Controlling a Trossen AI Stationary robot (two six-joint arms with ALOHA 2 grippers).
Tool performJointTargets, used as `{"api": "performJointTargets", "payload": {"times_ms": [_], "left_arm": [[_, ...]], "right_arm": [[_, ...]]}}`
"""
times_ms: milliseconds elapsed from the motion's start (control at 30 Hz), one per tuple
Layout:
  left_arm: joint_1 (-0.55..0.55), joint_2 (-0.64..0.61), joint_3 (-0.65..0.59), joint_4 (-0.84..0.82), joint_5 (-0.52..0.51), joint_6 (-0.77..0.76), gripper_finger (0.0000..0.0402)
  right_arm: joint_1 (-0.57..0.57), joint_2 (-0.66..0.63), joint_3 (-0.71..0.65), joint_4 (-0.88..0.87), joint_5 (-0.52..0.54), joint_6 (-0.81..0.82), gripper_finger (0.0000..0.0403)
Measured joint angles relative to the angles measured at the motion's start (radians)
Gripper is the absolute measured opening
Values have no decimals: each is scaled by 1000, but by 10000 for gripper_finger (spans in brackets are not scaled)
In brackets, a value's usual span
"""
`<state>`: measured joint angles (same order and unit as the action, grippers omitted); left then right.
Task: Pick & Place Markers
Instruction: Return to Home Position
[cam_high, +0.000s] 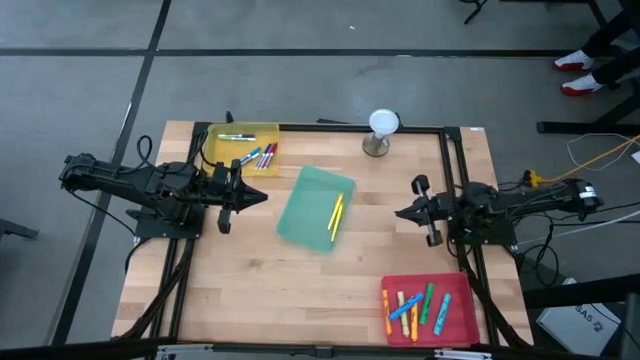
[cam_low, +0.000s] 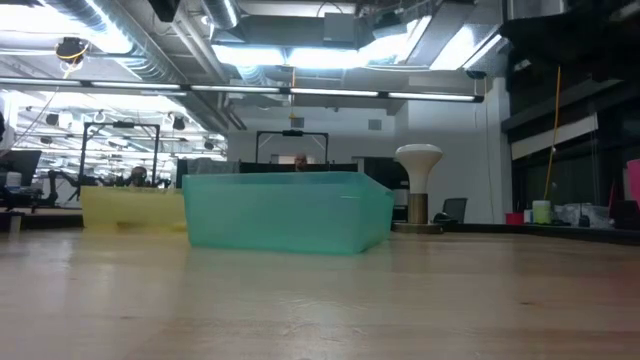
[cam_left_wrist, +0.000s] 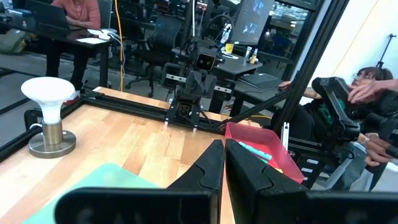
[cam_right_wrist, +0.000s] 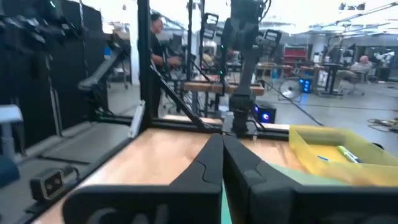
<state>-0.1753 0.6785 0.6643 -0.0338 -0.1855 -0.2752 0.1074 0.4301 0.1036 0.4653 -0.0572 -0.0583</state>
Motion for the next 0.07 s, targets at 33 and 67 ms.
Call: {"api": "performJointTargets", "payload": {"times_ms": [33, 67], "left_arm": [[0, 0, 0, 0, 0, 0, 11], [0, 0, 0, 0, 0, 0, 11]], "right_arm": [[0, -17, -16, -1, -4, 11, 3], [0, -32, -27, 0, -13, 19, 2]]}}
